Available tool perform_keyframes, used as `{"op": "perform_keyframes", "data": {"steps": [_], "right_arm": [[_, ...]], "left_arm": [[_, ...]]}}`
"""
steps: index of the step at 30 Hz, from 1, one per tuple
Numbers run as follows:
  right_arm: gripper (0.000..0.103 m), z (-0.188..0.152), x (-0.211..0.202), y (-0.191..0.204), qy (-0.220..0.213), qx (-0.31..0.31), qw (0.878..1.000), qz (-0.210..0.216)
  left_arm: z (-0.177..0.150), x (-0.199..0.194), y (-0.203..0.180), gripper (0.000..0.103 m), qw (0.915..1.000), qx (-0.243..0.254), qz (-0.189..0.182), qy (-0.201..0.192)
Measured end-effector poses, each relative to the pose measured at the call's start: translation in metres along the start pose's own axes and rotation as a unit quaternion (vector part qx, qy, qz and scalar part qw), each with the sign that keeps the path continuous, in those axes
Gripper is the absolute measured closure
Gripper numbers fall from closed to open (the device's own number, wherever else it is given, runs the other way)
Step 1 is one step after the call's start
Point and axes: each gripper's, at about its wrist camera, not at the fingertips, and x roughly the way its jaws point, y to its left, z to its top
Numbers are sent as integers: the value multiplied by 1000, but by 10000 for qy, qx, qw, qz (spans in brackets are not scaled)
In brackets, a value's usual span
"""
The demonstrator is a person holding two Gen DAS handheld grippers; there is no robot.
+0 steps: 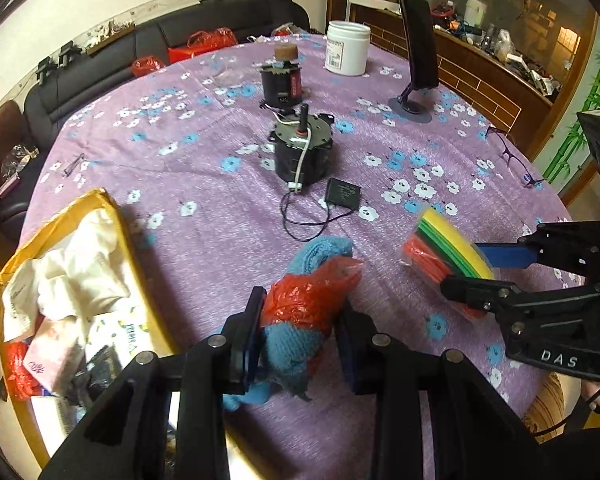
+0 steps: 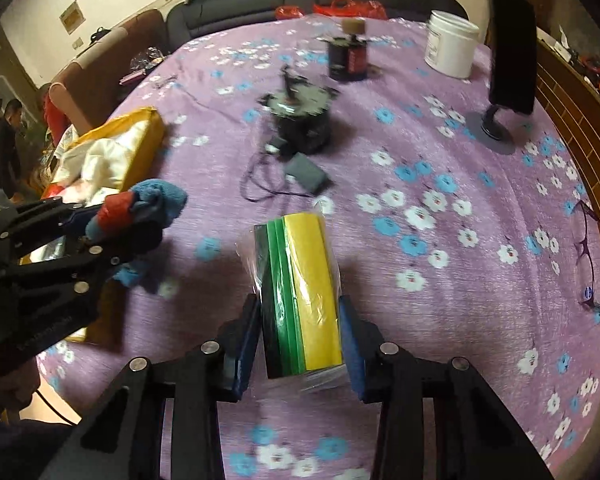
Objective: Organize soft objects
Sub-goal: 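Carry the strip bag and blue cloth into the tray and open both tools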
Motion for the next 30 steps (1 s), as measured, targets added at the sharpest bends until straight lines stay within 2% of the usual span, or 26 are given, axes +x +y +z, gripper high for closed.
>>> {"op": "perform_keyframes", "data": {"steps": [15, 30], "right_arm": [[61, 19, -4, 99, -217, -553, 9981, 150], [61, 32, 24, 187, -68, -1143, 9923, 464]], "left_arm": [[-29, -44, 63, 71, 9989, -258, 220, -326], [-77, -60, 137, 71, 9946, -828, 600, -183]]}}
